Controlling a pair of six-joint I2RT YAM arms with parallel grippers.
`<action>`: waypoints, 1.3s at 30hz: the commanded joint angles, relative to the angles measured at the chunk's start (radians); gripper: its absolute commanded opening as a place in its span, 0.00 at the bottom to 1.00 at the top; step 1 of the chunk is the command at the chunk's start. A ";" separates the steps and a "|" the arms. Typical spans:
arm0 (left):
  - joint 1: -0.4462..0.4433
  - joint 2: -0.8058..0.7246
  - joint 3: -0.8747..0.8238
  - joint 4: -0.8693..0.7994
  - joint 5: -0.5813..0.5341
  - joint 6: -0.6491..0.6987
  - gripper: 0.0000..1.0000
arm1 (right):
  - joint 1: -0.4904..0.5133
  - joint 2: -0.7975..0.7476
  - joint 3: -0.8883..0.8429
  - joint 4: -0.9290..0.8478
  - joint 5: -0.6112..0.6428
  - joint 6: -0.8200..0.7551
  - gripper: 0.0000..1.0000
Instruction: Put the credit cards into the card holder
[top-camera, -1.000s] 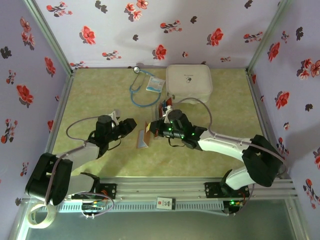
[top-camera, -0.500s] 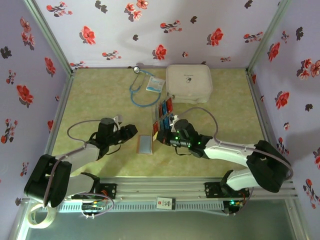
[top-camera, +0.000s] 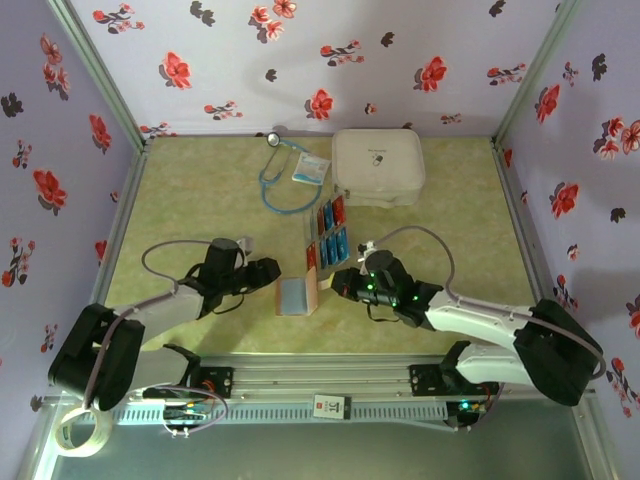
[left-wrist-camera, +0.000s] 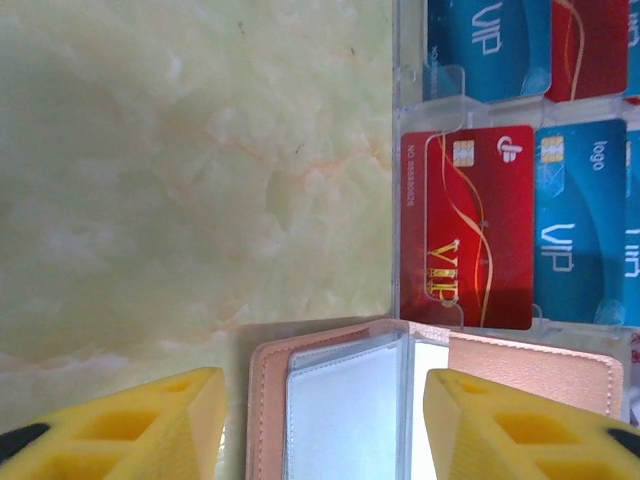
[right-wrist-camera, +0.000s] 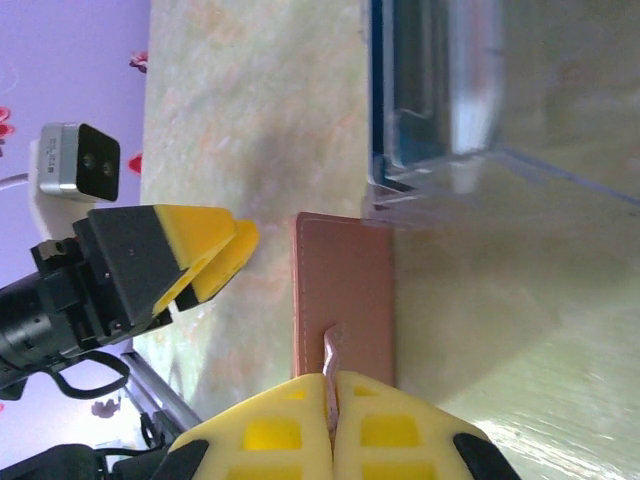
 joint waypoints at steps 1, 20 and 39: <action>-0.023 0.024 0.029 -0.041 -0.023 0.045 0.56 | -0.008 -0.035 -0.029 -0.045 0.035 -0.027 0.00; -0.089 0.100 0.019 0.001 -0.007 0.040 0.53 | -0.016 -0.019 -0.070 -0.080 0.076 -0.047 0.00; -0.089 0.078 -0.041 0.155 0.026 -0.036 0.36 | -0.030 0.071 -0.103 -0.058 0.102 -0.078 0.00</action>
